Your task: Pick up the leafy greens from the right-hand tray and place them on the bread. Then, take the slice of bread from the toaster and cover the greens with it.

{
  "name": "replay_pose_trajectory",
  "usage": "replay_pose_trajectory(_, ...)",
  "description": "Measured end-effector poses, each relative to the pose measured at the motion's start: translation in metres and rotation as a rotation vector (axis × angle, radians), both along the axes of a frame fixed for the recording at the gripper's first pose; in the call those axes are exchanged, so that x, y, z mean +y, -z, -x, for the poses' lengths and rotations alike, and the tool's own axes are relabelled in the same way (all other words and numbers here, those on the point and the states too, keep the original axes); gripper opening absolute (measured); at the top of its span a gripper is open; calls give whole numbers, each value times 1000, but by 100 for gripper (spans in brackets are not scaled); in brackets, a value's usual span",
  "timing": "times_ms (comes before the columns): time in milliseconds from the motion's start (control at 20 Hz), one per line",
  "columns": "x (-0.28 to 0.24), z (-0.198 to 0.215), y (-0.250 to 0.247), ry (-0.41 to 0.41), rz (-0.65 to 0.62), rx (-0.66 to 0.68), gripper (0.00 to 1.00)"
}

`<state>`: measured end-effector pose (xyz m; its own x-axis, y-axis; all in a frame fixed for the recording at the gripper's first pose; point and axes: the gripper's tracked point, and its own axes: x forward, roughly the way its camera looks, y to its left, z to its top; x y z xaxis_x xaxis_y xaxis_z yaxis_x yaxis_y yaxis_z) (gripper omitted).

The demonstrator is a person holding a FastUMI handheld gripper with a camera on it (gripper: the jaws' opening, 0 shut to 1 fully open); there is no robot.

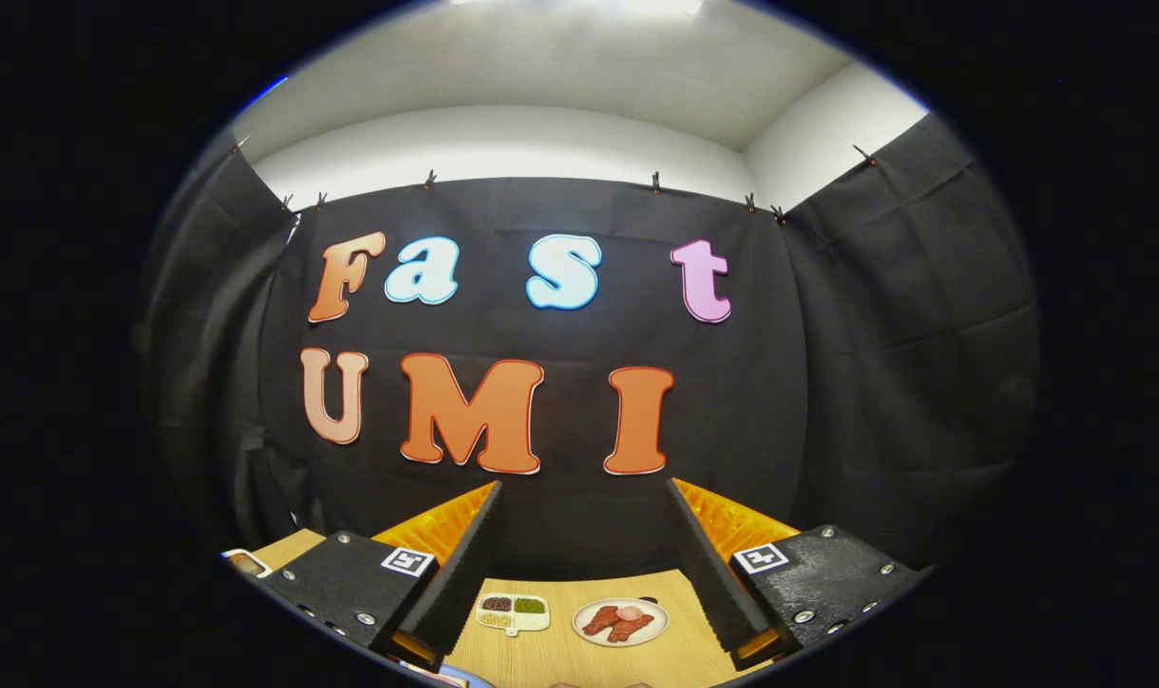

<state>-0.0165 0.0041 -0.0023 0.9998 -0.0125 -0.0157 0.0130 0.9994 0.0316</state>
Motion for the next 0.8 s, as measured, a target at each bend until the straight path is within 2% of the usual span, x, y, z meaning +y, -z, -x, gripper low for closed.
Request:
replay_pose_trajectory(600,2,7,106,-22,-16,231,98)
replay_pose_trajectory(800,4,12,157,-53,-22,358,98)
